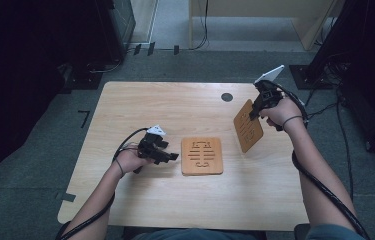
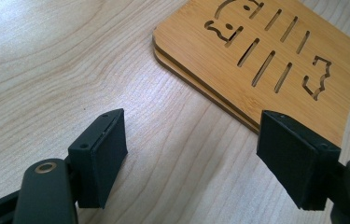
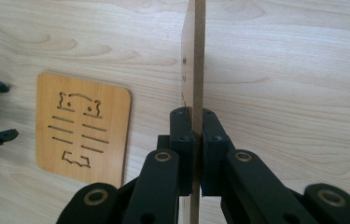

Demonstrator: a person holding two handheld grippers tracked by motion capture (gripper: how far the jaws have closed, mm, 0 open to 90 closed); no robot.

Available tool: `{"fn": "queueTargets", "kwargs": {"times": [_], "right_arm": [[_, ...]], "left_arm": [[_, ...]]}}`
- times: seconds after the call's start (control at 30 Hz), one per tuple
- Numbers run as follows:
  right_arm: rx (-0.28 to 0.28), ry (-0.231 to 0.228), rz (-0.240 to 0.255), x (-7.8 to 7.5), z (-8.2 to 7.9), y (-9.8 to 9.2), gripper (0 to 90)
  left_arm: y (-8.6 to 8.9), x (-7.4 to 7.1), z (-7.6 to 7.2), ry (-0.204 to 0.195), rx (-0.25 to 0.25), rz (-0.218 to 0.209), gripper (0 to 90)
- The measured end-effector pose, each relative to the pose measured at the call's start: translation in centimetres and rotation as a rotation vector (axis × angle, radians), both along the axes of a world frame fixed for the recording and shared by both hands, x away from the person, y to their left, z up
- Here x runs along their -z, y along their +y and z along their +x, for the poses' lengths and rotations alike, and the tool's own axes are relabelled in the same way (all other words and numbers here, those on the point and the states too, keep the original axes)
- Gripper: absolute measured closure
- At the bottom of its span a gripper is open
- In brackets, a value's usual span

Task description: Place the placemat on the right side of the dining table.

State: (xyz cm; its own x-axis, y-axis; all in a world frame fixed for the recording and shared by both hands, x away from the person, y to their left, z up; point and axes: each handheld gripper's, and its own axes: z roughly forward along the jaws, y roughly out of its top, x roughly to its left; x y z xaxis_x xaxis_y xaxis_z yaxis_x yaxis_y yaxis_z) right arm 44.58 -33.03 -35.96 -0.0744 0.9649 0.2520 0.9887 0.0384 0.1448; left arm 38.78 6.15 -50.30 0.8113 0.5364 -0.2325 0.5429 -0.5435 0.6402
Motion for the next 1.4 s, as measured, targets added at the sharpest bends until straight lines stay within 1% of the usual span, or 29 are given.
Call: {"fn": "queueTargets", "kwargs": {"times": [0.17,0.3,0.4,0.43,0.7,0.9,1.0,1.03,1.07,1.13,1.17,1.23,1.27,1.3,1.33,1.4], "right_arm": [[0.012,-0.001,-0.007,0.0,0.2,-0.6,87.9],[0.041,0.001,0.015,0.2,0.7,-1.5,87.9],[0.055,-0.002,0.015,0.3,1.1,-2.0,87.9],[0.073,0.0,0.014,0.4,1.3,-2.4,87.9],[0.097,-0.001,-0.002,0.6,2.2,-3.2,88.0],[0.112,-0.013,0.021,0.5,3.2,-3.6,88.0],[0.119,-0.018,-0.004,0.3,3.8,-3.6,88.0],[0.119,-0.018,-0.004,0.3,3.8,-3.6,88.0],[0.131,-0.013,-0.014,0.3,4.1,-3.8,88.0],[0.135,-0.014,-0.011,0.4,4.2,-3.8,88.0],[0.152,-0.023,-0.01,0.4,4.5,-4.1,88.0],[0.159,-0.03,-0.01,0.4,4.7,-4.2,88.0],[0.179,-0.032,-0.006,0.5,5.0,-4.5,88.0],[0.179,-0.032,-0.006,0.5,5.0,-4.5,88.0],[0.195,-0.033,0.002,0.8,5.2,-4.8,88.0],[0.2,-0.034,0.003,0.9,5.3,-4.9,88.0]], "left_arm": [[0.0,0.0,-0.1,-0.005,-0.001,-0.002,23.0],[-0.1,0.0,-0.2,-0.019,0.01,0.014,22.9],[-0.1,0.0,-0.2,-0.022,0.011,0.012,22.7],[-0.1,0.0,-0.1,-0.02,0.011,0.013,22.7],[-0.1,0.1,-0.1,-0.024,0.013,0.012,22.7],[-0.1,0.1,-0.2,-0.032,0.014,0.01,22.6],[-0.1,0.1,-0.2,-0.034,0.015,0.011,22.5],[-0.1,0.1,-0.2,-0.034,0.015,0.011,22.5],[-0.1,0.1,-0.2,-0.035,0.017,0.012,22.4],[-0.1,0.1,-0.2,-0.036,0.017,0.012,22.4],[-0.1,0.1,-0.2,-0.036,0.017,0.012,22.4],[-0.1,0.2,-0.3,-0.039,0.017,0.011,22.3],[-0.1,0.2,-0.3,-0.039,0.018,0.01,22.1],[-0.1,0.2,-0.3,-0.039,0.018,0.01,22.1],[-0.1,0.2,-0.3,-0.039,0.018,0.009,22.2],[-0.1,0.2,-0.3,-0.039,0.018,0.009,22.1]]}}
